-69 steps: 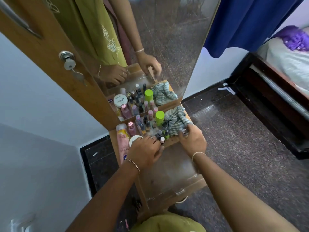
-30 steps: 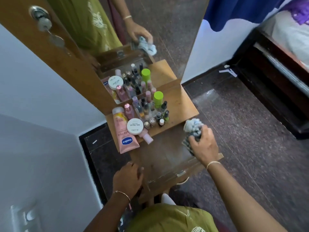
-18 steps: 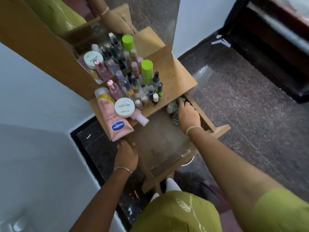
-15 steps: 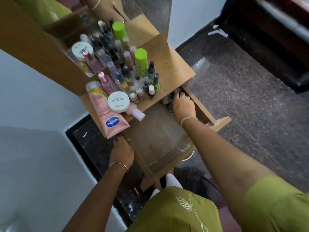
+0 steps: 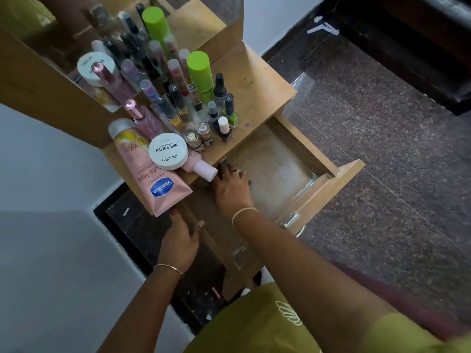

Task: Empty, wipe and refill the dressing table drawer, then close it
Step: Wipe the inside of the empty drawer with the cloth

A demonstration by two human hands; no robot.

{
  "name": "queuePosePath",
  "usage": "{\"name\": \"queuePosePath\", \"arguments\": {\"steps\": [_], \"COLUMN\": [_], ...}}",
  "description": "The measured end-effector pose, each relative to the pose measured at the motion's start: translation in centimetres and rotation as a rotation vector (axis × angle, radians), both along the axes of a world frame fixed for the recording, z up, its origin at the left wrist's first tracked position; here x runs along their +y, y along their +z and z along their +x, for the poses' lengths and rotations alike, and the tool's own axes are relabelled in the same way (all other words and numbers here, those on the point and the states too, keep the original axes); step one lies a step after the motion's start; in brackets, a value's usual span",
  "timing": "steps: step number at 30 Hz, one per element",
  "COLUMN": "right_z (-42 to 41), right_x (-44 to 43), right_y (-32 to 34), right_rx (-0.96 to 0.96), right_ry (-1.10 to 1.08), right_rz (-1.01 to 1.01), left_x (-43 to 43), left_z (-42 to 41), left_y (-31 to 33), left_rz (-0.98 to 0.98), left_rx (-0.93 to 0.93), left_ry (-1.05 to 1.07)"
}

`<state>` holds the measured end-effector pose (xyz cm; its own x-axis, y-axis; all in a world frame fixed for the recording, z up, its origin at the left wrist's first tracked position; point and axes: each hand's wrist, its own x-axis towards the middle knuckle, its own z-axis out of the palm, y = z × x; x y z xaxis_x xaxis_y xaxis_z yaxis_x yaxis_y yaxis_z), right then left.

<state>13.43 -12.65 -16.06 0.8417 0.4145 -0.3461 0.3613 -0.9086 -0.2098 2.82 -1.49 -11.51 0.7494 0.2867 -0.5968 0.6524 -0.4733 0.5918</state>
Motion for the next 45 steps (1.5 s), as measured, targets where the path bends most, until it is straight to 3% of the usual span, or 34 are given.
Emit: {"name": "queuePosePath", "arguments": {"steps": [3, 7, 14, 18, 24, 29, 34, 39, 42, 45], "right_z": [-2.0, -2.9, -2.9, -4.0, -1.0, 5.4, 6.1, 0.0, -2.3, -0.2], "right_x": [1.3, 1.7, -2.7, -3.5, -4.0, -8.9, -10.2, -4.0, -1.2, -1.8], "right_y": [0.2, 0.7, 2.6, 2.5, 0.6, 0.8, 0.9, 1.1, 0.1, -0.4], "right_rx": [-0.033, -0.07, 0.032, -0.032, -0.112, -0.263, -0.207, -0.09, -0.103, -0.178], "right_ry": [0.159, 0.302, 0.576, 0.649, 0.427, 0.109, -0.037, 0.205, 0.336, 0.341], "right_rz": [-0.035, -0.016, -0.112, -0.149, -0.134, -0.268, -0.253, -0.159, 0.008, -0.041], "left_x": [0.8, 0.8, -0.5, -1.1, -1.7, -1.7, -1.8, -1.7, -1.8, -1.9], "left_z": [0.1, 0.6, 2.3, 2.8, 2.9, 2.8, 2.6, 2.9, 2.9, 2.9], "left_y": [0.6, 1.1, 2.6, 2.9, 2.7, 2.6, 2.6, 2.6, 2.5, 2.3], "left_rz": [-0.074, 0.153, 0.389, 0.488, 0.588, 0.61, 0.572, 0.557, 0.578, 0.622], "left_rx": [0.055, 0.171, 0.343, 0.409, 0.443, 0.449, 0.469, 0.48, 0.493, 0.509], "left_ry": [-0.133, -0.347, -0.458, -0.484, -0.542, -0.565, -0.541, -0.557, -0.563, -0.583]}}
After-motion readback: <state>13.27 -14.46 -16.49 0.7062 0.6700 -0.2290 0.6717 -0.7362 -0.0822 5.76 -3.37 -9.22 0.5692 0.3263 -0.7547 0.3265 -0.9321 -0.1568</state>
